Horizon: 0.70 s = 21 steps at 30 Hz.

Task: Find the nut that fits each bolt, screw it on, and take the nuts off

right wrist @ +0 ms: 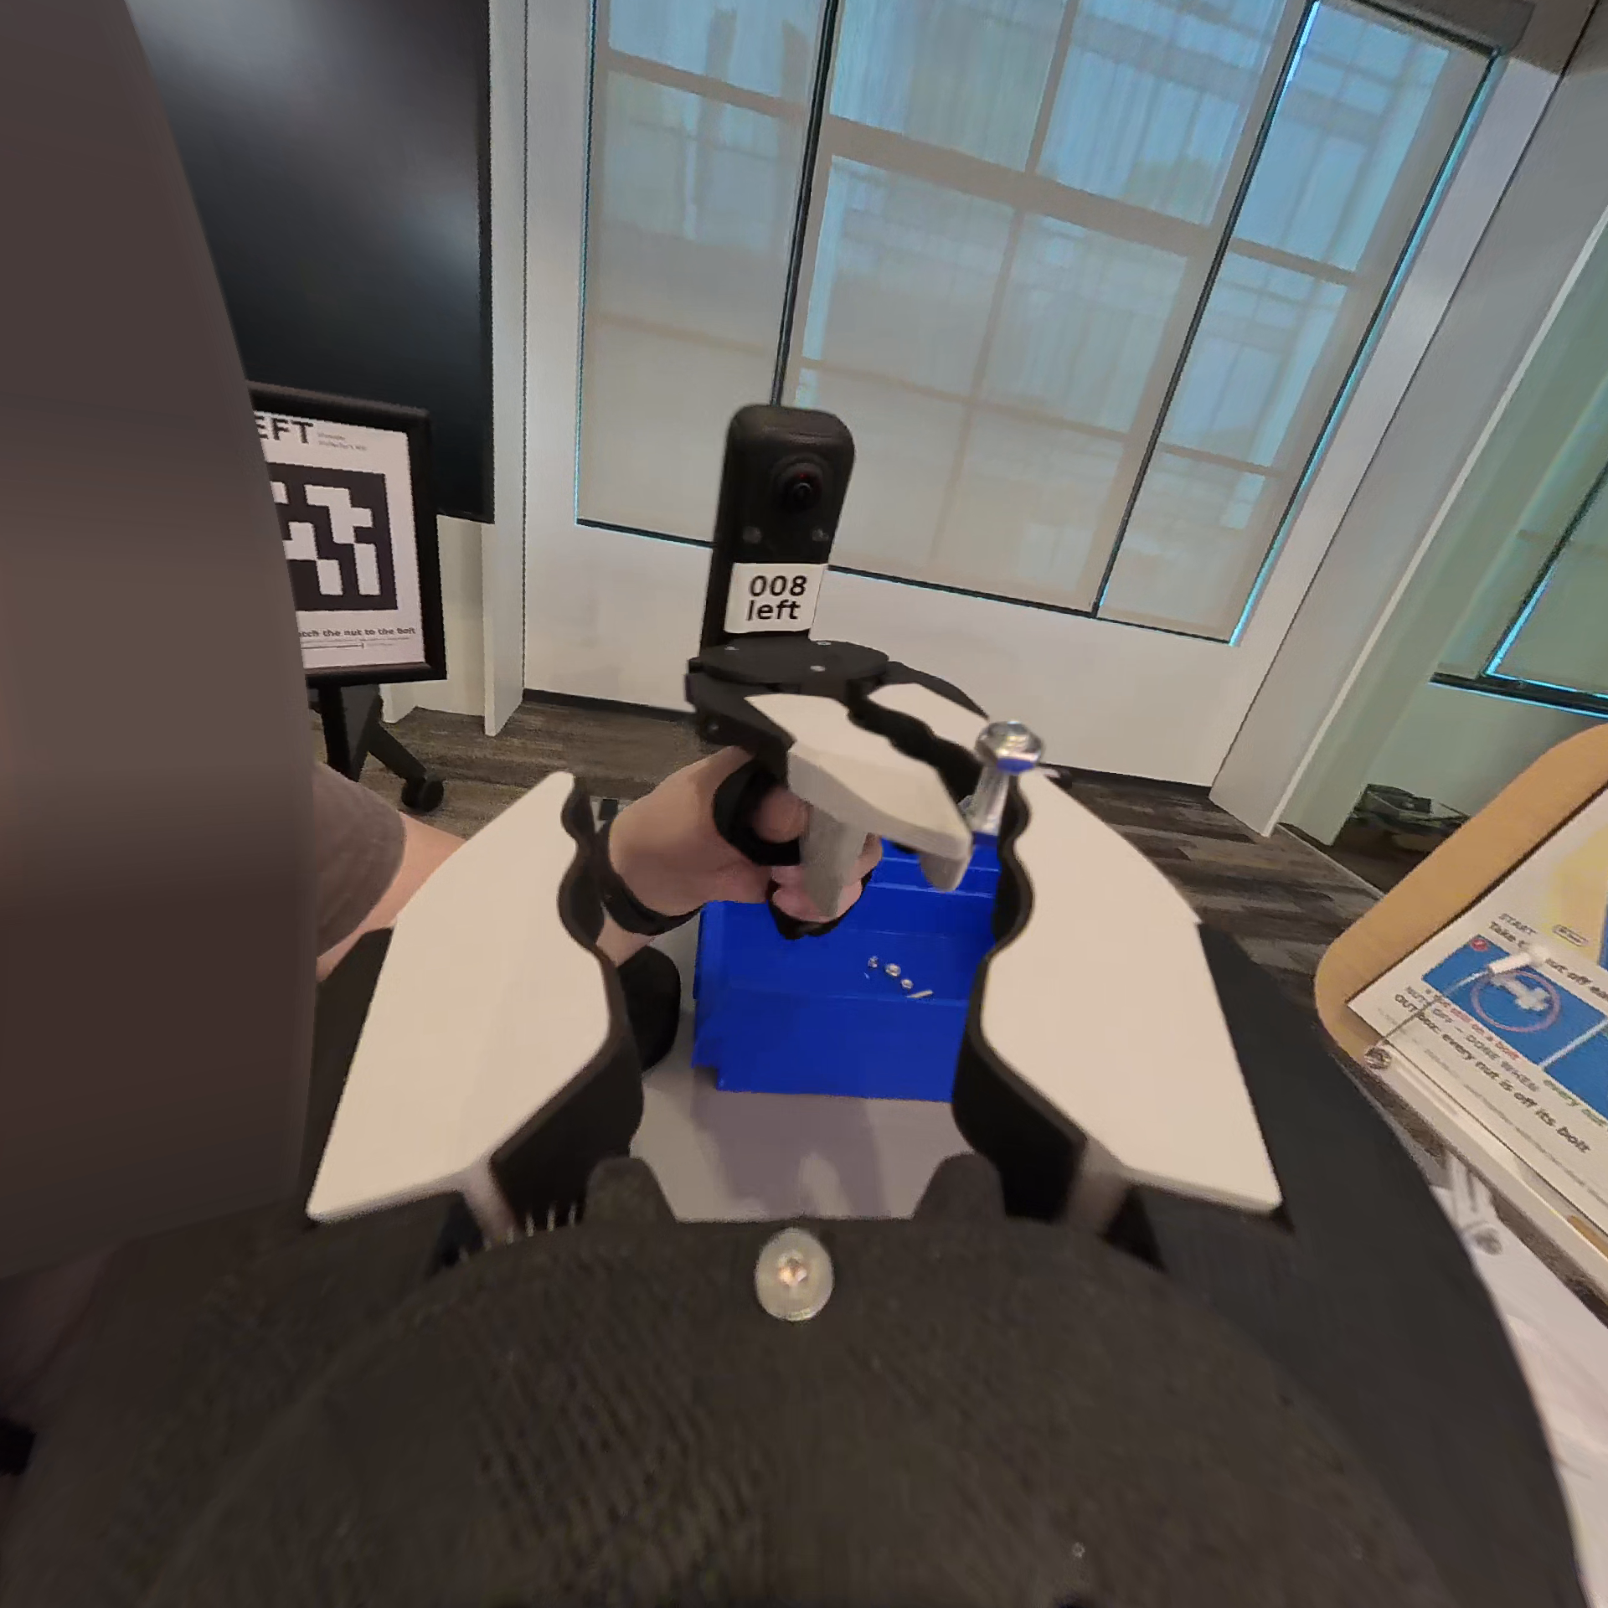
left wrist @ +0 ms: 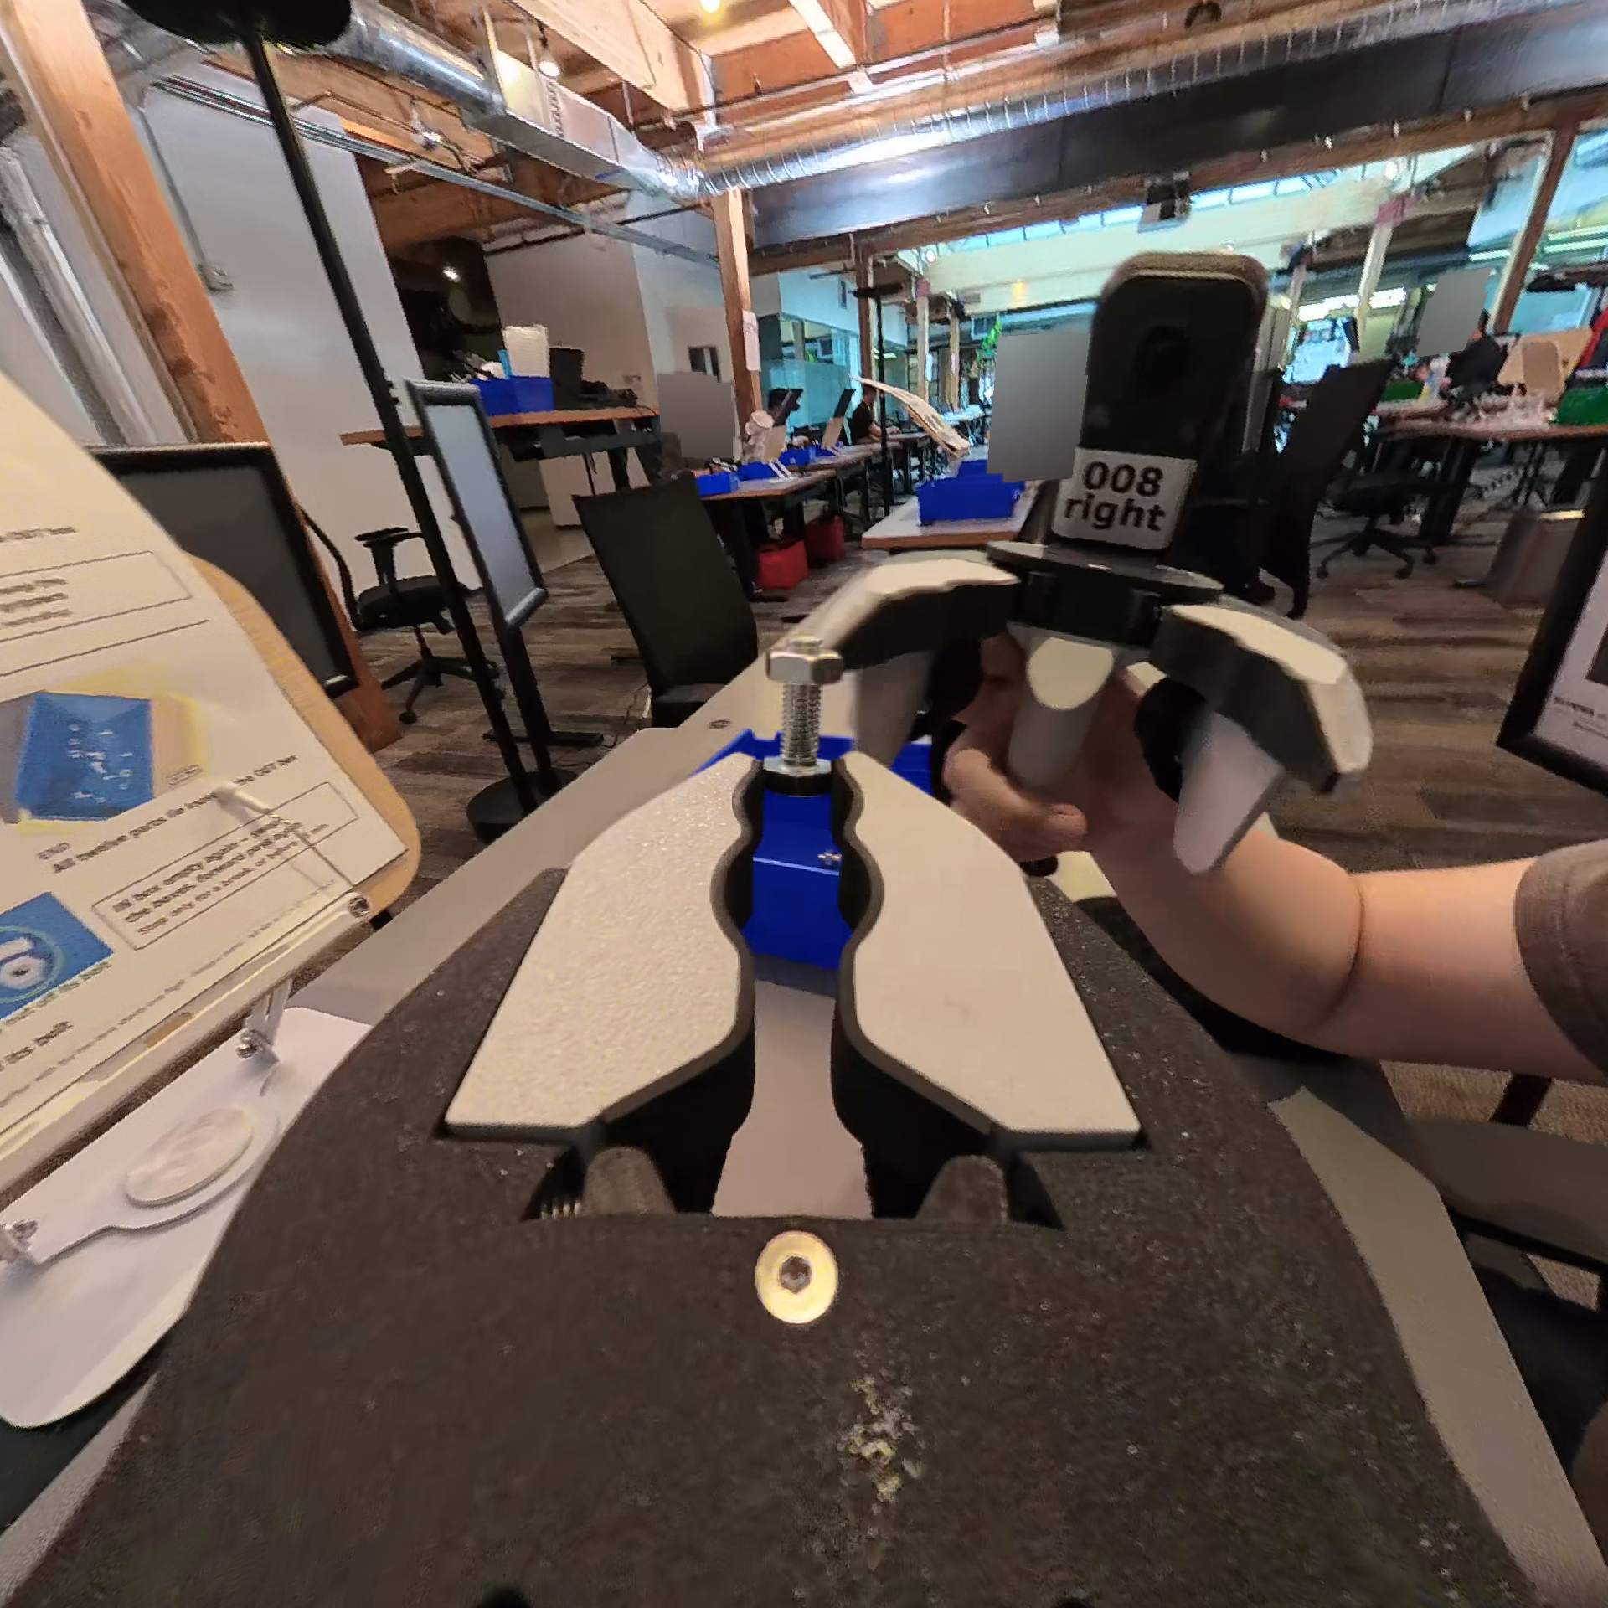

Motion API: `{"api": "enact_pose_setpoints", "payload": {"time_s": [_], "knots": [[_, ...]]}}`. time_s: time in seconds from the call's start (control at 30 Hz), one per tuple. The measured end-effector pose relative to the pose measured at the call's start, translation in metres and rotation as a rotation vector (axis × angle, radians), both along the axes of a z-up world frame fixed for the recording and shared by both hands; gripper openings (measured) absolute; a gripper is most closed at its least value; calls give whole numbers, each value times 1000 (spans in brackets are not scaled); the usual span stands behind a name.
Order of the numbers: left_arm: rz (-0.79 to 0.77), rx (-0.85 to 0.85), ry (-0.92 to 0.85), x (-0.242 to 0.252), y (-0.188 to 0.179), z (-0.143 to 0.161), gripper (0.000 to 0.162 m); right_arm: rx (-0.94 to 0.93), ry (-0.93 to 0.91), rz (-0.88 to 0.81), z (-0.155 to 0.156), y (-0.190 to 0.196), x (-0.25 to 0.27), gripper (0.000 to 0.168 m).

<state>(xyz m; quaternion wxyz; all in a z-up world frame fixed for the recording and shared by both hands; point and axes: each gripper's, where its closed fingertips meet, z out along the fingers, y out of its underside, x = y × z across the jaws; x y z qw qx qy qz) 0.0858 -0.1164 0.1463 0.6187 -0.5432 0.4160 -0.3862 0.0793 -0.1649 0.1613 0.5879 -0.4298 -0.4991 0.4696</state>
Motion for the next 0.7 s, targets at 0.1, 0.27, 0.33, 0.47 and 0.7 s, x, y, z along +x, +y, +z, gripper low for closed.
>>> {"api": "enact_pose_setpoints", "payload": {"time_s": [0.1, 0.27, 0.33, 0.47, 0.7], "knots": [[2, -3, -13, -4, 2, 3, 14, 11, -3, -8, 2, 0, 4, 88], [-30, 29, 20, 8, -9, -2, 14, -16, 64, -20, 6, 7, 4, 89], [-40, 34, 34, 12, -12, -5, 14, -23, 74, -6, 5, 6, 0, 89], [-60, 31, 36, 17, -15, -7, 14, -15, 81, 17, 2, -1, -7, 91], [-8, 55, 10, 7, -8, 0, 14, -26, 115, 17, 5, 0, -6, 90]]}}
